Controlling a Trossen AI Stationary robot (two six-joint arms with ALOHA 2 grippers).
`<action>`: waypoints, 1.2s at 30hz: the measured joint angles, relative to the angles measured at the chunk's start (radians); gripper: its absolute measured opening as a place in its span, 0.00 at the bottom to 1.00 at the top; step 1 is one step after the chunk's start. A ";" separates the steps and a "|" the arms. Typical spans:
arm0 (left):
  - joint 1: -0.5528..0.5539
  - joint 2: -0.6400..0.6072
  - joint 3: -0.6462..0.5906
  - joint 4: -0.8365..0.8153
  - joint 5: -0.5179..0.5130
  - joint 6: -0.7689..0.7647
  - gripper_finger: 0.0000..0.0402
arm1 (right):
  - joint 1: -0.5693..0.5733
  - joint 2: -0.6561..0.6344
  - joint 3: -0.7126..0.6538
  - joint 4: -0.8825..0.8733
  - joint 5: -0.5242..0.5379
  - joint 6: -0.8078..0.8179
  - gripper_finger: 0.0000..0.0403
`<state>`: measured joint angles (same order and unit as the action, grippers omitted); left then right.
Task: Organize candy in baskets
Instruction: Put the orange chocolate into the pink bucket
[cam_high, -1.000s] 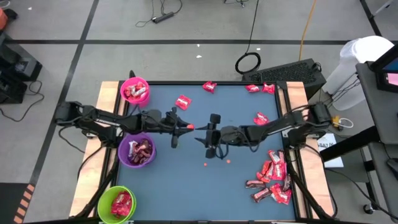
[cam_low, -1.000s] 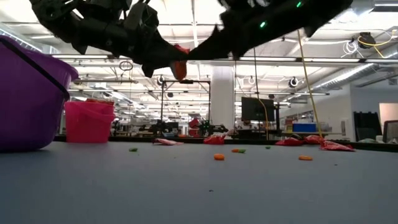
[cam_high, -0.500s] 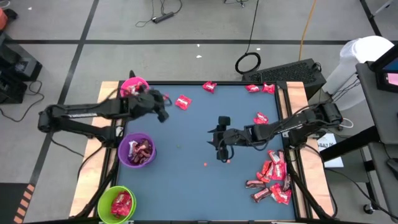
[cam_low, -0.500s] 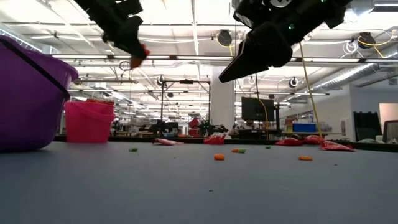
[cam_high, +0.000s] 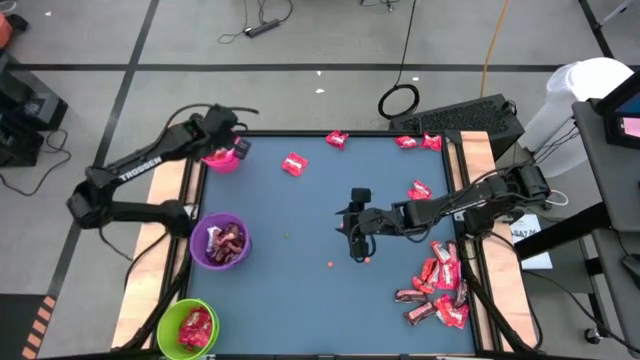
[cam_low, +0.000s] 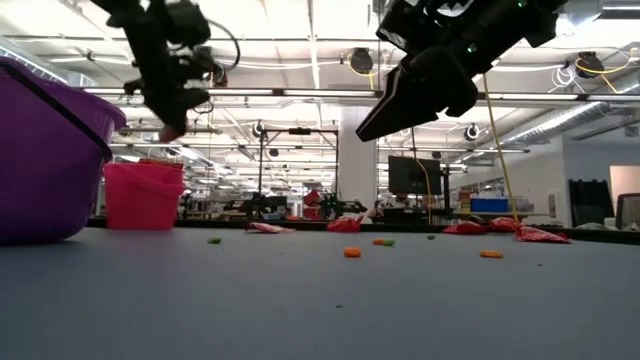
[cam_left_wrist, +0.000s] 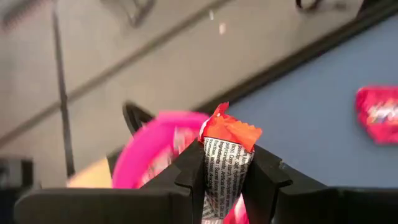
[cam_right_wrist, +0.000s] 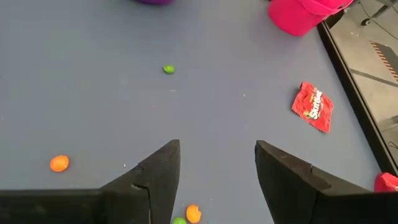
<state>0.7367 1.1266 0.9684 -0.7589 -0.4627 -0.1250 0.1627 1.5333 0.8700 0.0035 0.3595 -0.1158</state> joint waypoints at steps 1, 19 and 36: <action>0.027 0.015 0.001 -0.018 0.039 0.000 0.21 | 0.000 0.000 0.000 -0.002 0.000 0.000 0.49; 0.209 0.254 0.079 -0.159 0.194 0.035 0.21 | 0.000 0.000 0.000 -0.001 -0.029 0.006 0.49; 0.212 0.265 0.082 -0.217 0.162 0.080 0.39 | 0.000 0.000 0.000 -0.001 -0.053 0.006 0.49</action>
<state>0.9489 1.3917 1.0501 -0.9759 -0.3006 -0.0446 0.1627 1.5333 0.8700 0.0025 0.3070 -0.1097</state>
